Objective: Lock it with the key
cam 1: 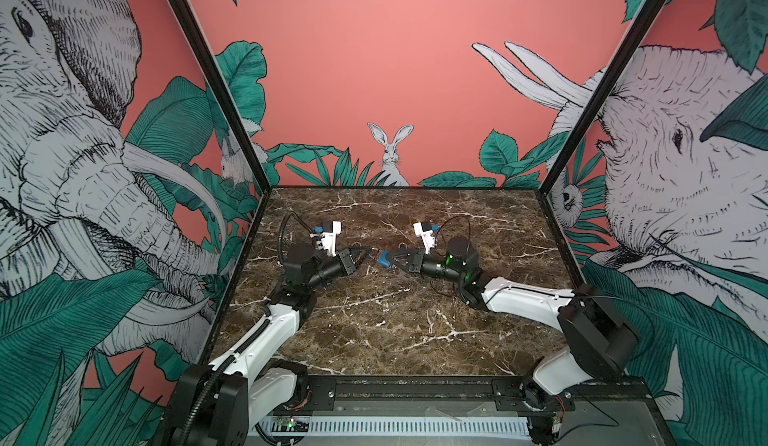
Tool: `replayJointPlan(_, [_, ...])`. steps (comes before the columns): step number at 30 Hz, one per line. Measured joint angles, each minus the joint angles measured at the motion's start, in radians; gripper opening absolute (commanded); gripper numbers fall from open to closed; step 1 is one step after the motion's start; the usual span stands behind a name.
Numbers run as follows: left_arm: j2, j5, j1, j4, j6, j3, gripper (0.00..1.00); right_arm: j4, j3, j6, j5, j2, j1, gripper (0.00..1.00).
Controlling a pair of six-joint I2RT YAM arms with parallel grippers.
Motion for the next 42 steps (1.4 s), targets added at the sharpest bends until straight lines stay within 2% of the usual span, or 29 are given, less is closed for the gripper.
replayJointPlan(10, [0.001, -0.034, -0.002, 0.032, -0.006, -0.01, 0.0, 0.02, 0.02, 0.031, 0.002, 0.024, 0.0, 0.0])
replayJointPlan(18, [0.003, -0.102, -0.025, 0.041, -0.015, -0.009, 0.0, -0.047, 0.059, -0.01, 0.024, 0.024, 0.006, 0.0])
replayJointPlan(34, [-0.031, -0.21, -0.033, -0.003, -0.039, -0.01, 0.0, -0.006, 0.105, -0.033, 0.023, 0.098, 0.011, 0.0])
replayJointPlan(42, [-0.064, -0.257, -0.033, 0.0, -0.034, -0.026, 0.0, 0.032, 0.137, 0.015, 0.016, 0.131, 0.013, 0.0])
